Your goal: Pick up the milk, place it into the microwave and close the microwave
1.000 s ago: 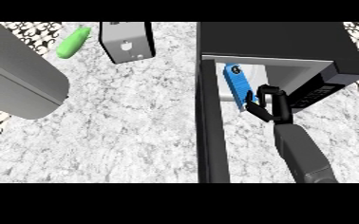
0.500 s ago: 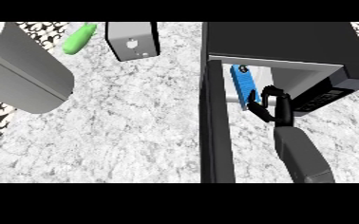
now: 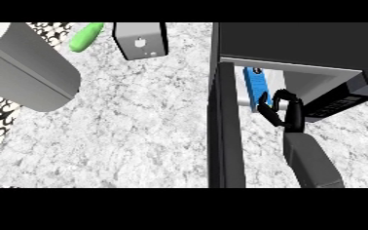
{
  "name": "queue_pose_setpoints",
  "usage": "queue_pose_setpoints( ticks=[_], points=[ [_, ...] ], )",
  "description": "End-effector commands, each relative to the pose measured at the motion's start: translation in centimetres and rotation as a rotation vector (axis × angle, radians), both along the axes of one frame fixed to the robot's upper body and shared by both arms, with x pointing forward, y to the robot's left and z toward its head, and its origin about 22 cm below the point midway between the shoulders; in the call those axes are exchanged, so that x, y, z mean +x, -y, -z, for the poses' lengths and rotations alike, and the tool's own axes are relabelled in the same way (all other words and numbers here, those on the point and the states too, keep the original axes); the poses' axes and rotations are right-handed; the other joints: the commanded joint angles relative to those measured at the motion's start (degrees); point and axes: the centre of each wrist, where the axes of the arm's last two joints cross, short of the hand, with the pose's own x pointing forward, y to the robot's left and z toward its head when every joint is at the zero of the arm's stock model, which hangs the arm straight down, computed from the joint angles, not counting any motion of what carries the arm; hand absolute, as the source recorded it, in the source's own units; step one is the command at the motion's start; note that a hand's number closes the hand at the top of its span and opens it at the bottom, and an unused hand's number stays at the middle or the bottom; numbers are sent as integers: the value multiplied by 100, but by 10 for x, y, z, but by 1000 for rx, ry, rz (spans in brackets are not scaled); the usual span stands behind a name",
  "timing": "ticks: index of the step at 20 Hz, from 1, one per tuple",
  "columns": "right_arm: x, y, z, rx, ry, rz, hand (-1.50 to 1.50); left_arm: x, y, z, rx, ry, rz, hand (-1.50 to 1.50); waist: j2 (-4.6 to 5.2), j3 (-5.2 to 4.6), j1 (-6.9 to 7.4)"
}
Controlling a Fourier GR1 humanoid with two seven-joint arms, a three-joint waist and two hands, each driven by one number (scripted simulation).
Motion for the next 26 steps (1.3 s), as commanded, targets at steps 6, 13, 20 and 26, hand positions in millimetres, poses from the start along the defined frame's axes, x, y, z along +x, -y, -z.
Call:
queue_pose_setpoints(
  ticks=[6, 13, 20, 26],
  points=[
    [58, 41, -78, -70, 43, 81, 150, 6, -3, -6, 36, -3, 1, -150, 259, 61, 410],
    [50, 49, -74, -84, 55, 114, 150, 11, -7, -7, 61, -7, 3, -150, 287, 53, 491],
    [63, 10, -82, 4, 114, -8, -150, 18, -6, -4, 58, -17, 17, -150, 243, 55, 574],
    [53, 5, -65, -105, 7, 4, -150, 25, -6, -10, 80, 1, 41, -150, 264, 25, 720]
  ],
)
